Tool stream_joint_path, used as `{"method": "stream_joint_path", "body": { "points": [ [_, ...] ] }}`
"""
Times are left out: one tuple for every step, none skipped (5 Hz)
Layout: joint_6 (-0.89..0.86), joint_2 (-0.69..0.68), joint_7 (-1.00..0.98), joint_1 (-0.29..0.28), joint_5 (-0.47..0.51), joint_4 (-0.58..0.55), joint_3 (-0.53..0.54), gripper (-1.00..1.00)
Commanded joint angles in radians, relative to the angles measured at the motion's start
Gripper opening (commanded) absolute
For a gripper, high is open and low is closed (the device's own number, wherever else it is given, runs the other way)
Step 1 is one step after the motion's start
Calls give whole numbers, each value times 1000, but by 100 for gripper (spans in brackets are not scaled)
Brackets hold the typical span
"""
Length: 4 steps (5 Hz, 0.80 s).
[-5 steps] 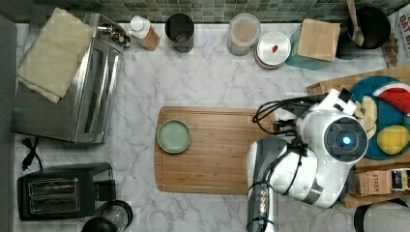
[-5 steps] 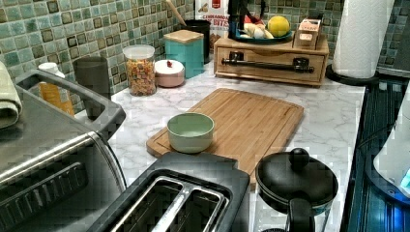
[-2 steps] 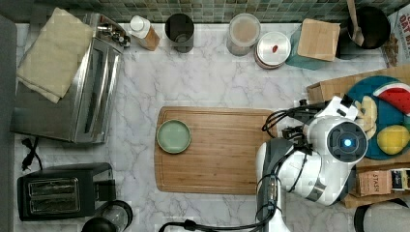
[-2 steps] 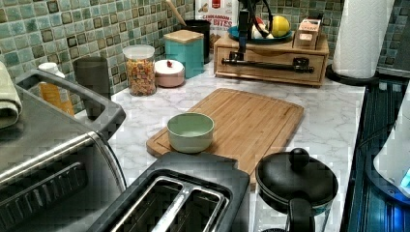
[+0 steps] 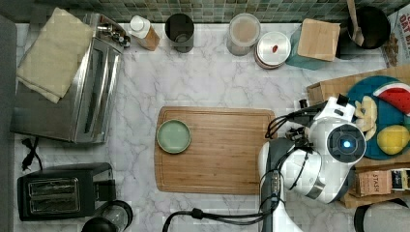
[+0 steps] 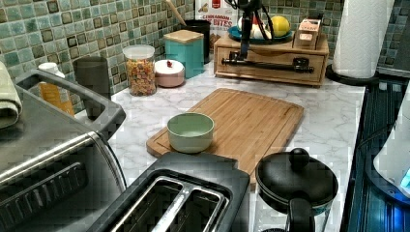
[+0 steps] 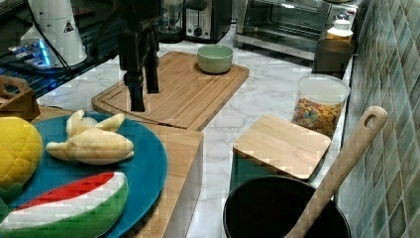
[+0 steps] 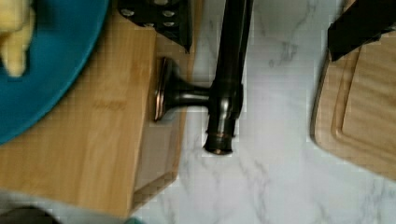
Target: Open the drawer.
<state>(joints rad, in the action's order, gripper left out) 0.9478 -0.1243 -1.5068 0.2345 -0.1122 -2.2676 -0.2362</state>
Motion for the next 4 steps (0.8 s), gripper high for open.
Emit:
{"method": "stream_joint_path", "body": {
  "points": [
    [57,-57,-77,101,147,-50,-49,100],
    [65,-56,-50,93,152,-74,-36,100],
    [135,-44,17,69,141,-136,-25,100],
    [173,-95,-9,67,196,-140,13,100]
  ]
}}
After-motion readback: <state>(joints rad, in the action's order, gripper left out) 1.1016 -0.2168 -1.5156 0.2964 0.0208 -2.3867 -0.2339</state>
